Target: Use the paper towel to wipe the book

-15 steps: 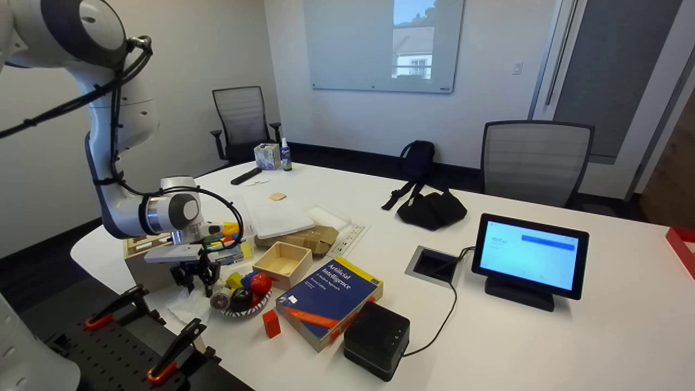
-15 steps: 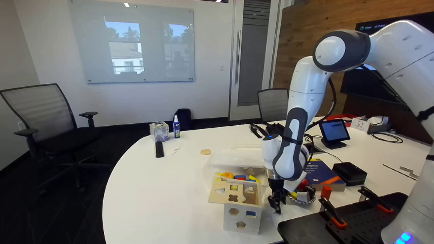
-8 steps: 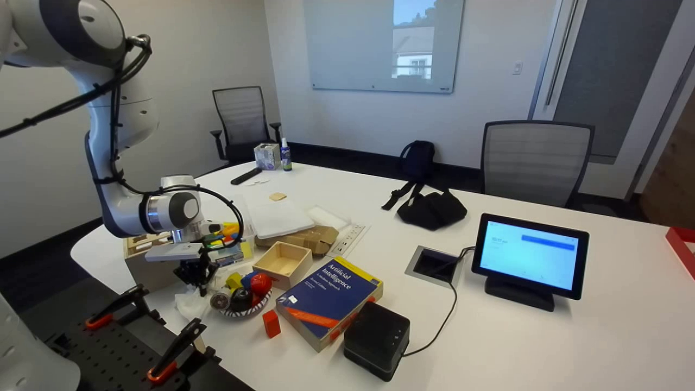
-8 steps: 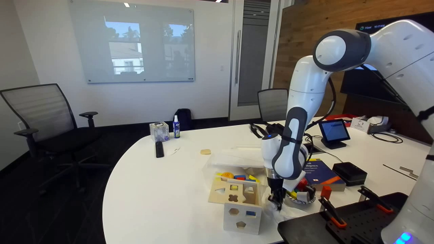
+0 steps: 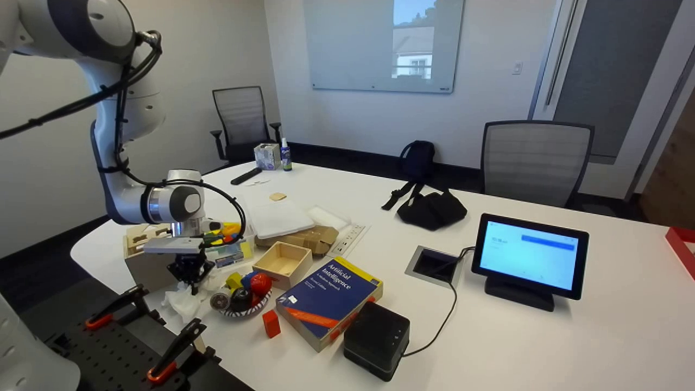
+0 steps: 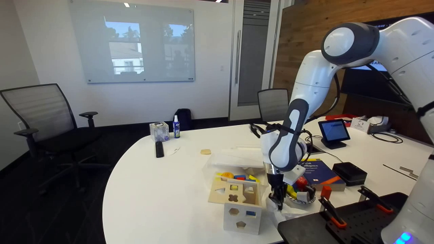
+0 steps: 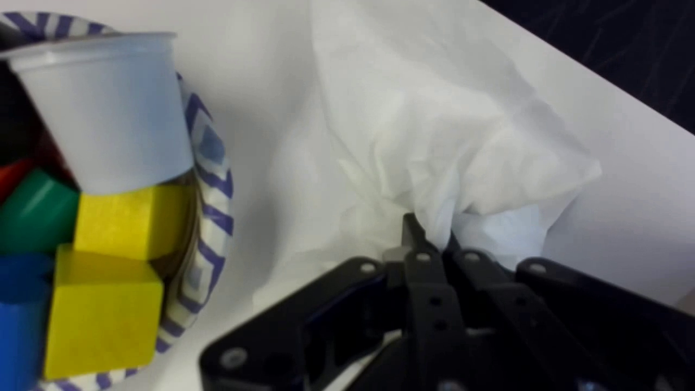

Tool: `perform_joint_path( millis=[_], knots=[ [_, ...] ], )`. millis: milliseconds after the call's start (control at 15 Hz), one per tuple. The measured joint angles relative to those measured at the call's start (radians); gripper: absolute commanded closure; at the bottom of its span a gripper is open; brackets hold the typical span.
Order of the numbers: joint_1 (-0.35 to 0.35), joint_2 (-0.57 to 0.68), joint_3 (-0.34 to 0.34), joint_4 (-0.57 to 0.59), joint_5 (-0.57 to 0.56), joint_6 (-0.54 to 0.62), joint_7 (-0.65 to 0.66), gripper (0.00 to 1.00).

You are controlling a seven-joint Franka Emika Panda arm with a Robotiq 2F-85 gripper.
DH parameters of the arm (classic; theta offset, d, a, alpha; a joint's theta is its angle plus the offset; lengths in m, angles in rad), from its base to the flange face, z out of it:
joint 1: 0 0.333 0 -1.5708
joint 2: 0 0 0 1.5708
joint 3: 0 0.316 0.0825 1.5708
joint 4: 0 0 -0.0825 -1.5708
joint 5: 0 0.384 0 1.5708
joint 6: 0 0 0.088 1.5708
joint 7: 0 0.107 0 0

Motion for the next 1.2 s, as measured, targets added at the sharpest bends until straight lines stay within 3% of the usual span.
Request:
perform_joint_path(
  millis=[267, 600, 800, 1200],
  knots=[
    [-0.035, -0.098, 0.045, -0.016, 0.01, -0.061, -0.012, 0.99],
    [-0.04, -0.261, 0.047, -0.066, 0.076, -0.162, 0.011, 0.99],
    [-0.071, -0.37, 0.009, -0.119, 0.097, -0.168, 0.034, 0.99],
    [-0.203, -0.534, -0.128, -0.181, 0.096, -0.164, 0.035, 0.99]
  ],
)
